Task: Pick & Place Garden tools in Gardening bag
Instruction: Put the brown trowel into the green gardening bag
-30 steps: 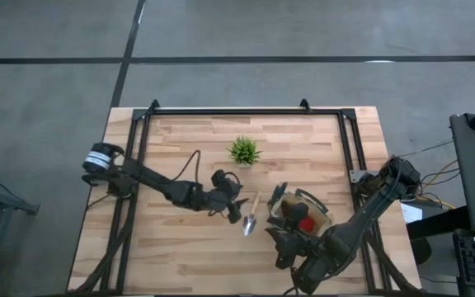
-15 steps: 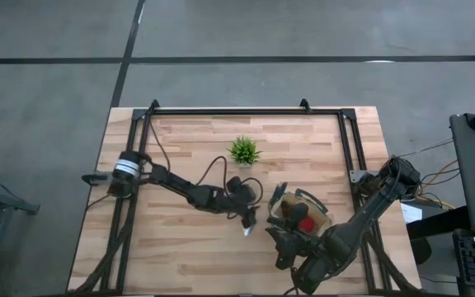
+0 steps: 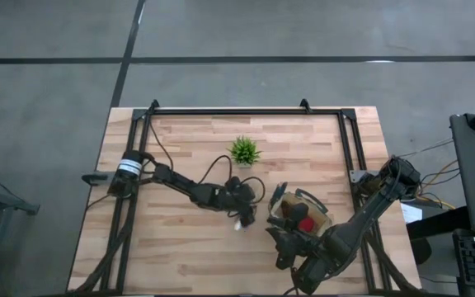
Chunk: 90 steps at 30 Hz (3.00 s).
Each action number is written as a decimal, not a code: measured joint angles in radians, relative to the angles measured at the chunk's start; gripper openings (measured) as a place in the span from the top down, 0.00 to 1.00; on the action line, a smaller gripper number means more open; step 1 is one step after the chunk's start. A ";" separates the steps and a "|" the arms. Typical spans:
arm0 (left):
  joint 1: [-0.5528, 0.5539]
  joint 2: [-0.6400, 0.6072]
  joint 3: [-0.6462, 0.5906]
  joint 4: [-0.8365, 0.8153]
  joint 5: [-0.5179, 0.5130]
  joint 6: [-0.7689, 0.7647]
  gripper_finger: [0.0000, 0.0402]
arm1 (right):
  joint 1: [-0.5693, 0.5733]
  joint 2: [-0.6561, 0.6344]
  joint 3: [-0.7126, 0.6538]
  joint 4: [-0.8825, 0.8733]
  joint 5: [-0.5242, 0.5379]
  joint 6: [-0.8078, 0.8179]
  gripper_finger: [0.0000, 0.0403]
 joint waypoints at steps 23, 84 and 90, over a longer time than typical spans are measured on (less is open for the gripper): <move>0.003 -0.099 -0.016 -0.206 0.037 0.077 0.83 | 0.000 0.000 0.000 0.010 -0.001 0.000 0.70; -0.126 -0.612 -0.495 1.451 0.269 0.188 0.83 | -0.137 0.332 -0.030 1.815 0.195 -1.941 0.46; -0.127 -0.612 -0.487 1.450 0.301 0.154 0.83 | -0.170 0.341 -0.030 1.912 0.172 -2.076 0.46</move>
